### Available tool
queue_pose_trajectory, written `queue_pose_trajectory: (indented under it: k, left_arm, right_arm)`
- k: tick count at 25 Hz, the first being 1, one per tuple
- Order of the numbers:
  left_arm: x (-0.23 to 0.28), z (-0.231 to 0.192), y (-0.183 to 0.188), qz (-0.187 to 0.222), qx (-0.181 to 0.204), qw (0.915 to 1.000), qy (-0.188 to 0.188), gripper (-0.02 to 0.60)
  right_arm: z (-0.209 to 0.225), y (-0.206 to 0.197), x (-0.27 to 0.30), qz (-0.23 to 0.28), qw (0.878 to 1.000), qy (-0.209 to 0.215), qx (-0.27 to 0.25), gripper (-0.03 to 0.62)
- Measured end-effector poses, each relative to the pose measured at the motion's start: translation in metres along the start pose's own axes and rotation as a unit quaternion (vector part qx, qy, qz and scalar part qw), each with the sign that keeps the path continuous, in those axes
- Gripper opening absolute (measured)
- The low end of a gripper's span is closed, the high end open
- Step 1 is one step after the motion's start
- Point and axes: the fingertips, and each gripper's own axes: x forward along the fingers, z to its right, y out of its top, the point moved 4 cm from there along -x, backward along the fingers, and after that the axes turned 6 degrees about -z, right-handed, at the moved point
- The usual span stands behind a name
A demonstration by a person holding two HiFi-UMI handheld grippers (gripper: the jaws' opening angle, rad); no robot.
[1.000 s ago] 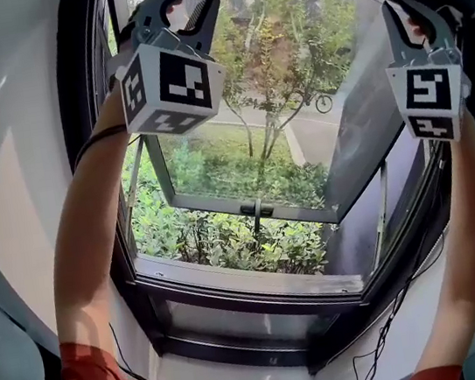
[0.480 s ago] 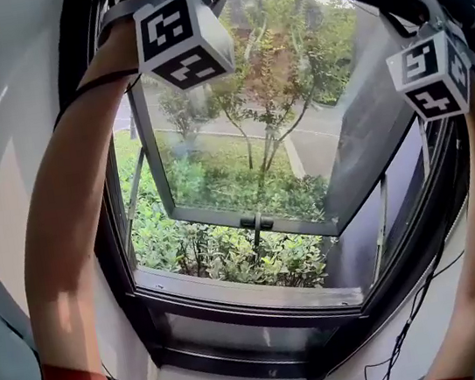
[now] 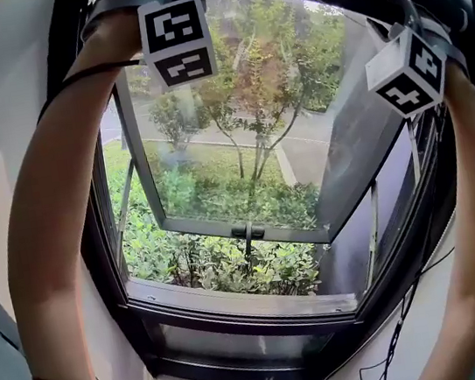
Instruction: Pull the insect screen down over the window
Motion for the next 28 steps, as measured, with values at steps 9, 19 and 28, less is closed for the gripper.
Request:
queue_pose_trajectory:
  k: [9, 19, 28]
  left_arm:
    - [0.001, -0.004, 0.003, -0.015, 0.037, 0.9992, 0.007, 0.229]
    - [-0.015, -0.002, 0.003, -0.016, 0.027, 0.9995, -0.001, 0.229]
    - [-0.032, 0.018, -0.002, -0.01, 0.032, 0.999, -0.03, 0.227]
  right_arm:
    - [0.001, -0.002, 0.003, -0.02, 0.999, 0.002, -0.043, 0.184]
    - [-0.008, -0.004, -0.008, -0.018, 0.999, 0.018, -0.046, 0.183]
    - [-0.026, -0.003, -0.027, 0.003, 0.998, 0.036, -0.046, 0.179]
